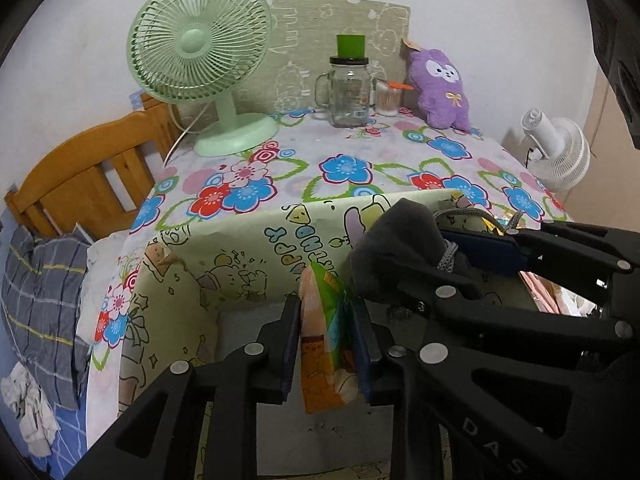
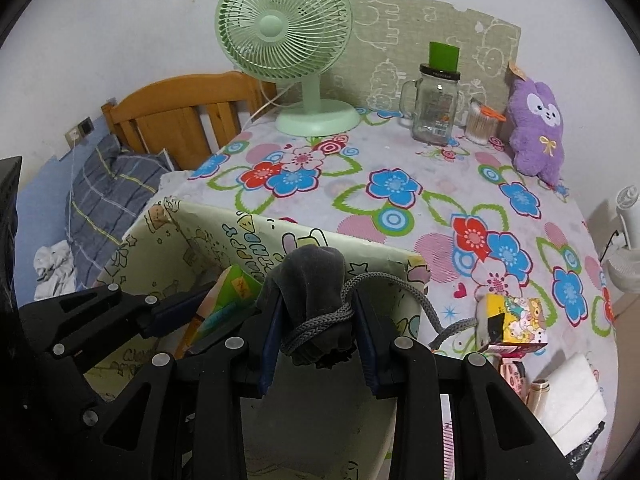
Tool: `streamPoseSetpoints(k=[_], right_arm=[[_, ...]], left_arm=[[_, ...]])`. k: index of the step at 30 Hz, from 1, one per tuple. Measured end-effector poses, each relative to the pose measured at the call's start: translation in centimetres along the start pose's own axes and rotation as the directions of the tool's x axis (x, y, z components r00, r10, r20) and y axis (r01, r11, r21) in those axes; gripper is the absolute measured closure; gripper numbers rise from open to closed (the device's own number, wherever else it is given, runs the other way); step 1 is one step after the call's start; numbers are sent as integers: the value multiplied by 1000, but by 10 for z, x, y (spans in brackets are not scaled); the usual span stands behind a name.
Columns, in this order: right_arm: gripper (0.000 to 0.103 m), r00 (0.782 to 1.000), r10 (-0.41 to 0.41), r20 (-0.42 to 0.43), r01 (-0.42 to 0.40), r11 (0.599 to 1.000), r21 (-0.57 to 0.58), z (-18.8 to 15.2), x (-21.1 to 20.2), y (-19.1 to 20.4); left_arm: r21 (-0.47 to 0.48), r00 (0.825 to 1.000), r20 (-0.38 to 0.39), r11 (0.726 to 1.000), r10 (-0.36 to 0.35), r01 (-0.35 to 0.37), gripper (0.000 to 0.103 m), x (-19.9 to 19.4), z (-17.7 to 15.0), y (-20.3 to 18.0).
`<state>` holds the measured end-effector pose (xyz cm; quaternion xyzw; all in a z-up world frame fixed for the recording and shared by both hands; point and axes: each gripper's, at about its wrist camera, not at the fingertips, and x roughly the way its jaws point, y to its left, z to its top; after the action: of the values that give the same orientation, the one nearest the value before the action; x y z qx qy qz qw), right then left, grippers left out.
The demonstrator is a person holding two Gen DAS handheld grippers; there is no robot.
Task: Organize soft objects
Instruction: 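Lower both tools into the fabric box and open them to release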
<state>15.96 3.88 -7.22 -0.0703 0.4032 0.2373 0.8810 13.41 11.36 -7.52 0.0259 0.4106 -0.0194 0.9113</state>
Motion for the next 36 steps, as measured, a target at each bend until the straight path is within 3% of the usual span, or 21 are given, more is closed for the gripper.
streamPoseSetpoints(k=[2, 7, 9, 10, 12, 19, 28, 36], right_arm=[[66, 1000, 0, 4, 0, 1000, 5, 0, -1, -2], [62, 1000, 14, 8, -14, 1000, -11, -1, -4, -4], [59, 1000, 20, 13, -20, 1000, -24, -1, -7, -4], [57, 1000, 19, 14, -19, 999, -29, -2, -9, -3], [43, 1000, 11, 20, -10, 999, -36, -2, -13, -2], [23, 998, 33, 58, -30, 999, -42, -5, -32, -1], [18, 995, 30, 99, -26, 999, -44, -13, -60, -4], [18, 989, -8, 149, 14, 999, -38, -21, -91, -13]], left_arm=[[7, 1000, 1, 1000, 2, -2, 71, 0, 1, -1], [22, 999, 18, 999, 40, -41, 35, -6, 0, -7], [17, 999, 18, 999, 32, -32, 28, -7, 0, -6], [12, 1000, 16, 1000, 26, -26, 27, -8, -1, -6], [6, 1000, 14, 1000, 27, -27, 25, -11, -2, -7], [3, 997, 56, 999, 48, -49, 15, -32, -6, -15], [7, 992, 107, 998, 68, -69, 1, -56, -10, -31], [-1, 988, 145, 999, 45, -45, 0, -76, -10, -49]])
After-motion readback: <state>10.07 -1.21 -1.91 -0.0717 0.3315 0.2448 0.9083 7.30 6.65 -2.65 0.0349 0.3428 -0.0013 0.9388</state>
